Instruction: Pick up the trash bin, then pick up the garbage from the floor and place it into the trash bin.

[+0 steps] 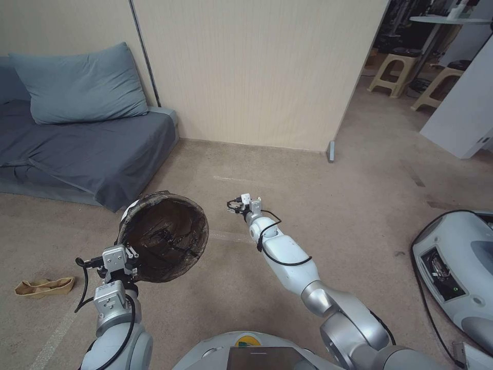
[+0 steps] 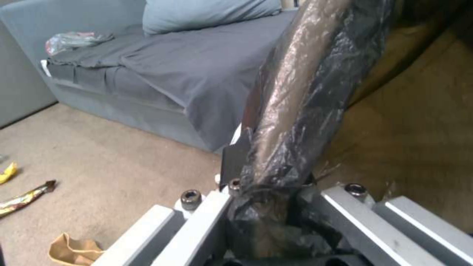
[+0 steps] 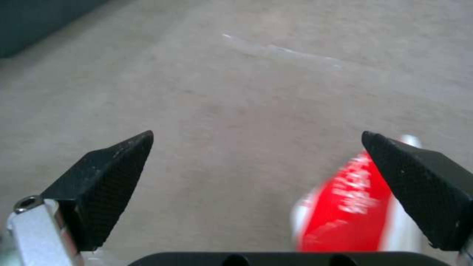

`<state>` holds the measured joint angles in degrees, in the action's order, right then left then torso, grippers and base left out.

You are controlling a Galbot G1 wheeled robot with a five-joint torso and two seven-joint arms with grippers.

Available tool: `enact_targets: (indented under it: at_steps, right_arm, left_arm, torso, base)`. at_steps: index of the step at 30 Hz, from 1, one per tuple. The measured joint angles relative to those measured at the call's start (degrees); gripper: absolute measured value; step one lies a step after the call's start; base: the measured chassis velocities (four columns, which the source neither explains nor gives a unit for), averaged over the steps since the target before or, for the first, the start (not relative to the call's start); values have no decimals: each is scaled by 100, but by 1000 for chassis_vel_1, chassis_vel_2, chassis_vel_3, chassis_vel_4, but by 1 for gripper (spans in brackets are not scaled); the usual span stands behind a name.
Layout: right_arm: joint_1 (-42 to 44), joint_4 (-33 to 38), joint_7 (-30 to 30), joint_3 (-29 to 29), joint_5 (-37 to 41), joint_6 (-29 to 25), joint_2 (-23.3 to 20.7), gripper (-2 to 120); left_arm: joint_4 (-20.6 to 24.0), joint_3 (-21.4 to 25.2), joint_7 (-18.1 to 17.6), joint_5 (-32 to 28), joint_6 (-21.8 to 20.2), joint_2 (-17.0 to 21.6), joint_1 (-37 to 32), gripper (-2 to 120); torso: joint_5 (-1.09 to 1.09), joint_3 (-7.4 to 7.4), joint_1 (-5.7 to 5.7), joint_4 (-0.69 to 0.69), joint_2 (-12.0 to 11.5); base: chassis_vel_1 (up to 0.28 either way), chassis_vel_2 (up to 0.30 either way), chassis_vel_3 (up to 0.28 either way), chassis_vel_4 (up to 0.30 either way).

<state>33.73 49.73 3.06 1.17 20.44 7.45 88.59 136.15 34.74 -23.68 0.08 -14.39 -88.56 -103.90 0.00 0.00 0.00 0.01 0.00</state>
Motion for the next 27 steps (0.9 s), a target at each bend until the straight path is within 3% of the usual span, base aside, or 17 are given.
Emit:
enact_targets:
  at_steps: [14,27]
  right_arm:
    - [-17,-96,-24,229,-223,-141,-133,100]
    - [-69,-647,-102,600,-460,-338,-191,100]
  left_arm:
    - [0,-6,-1,0,6,-1,8,0]
    - [-17,-41,-5,41,29,-16,-21,0]
  torso:
    - [1,0,0,-1,0]
    - [0,0,0,-1,0]
  base:
    - [0,0,0,0]
    - [0,0,0,0]
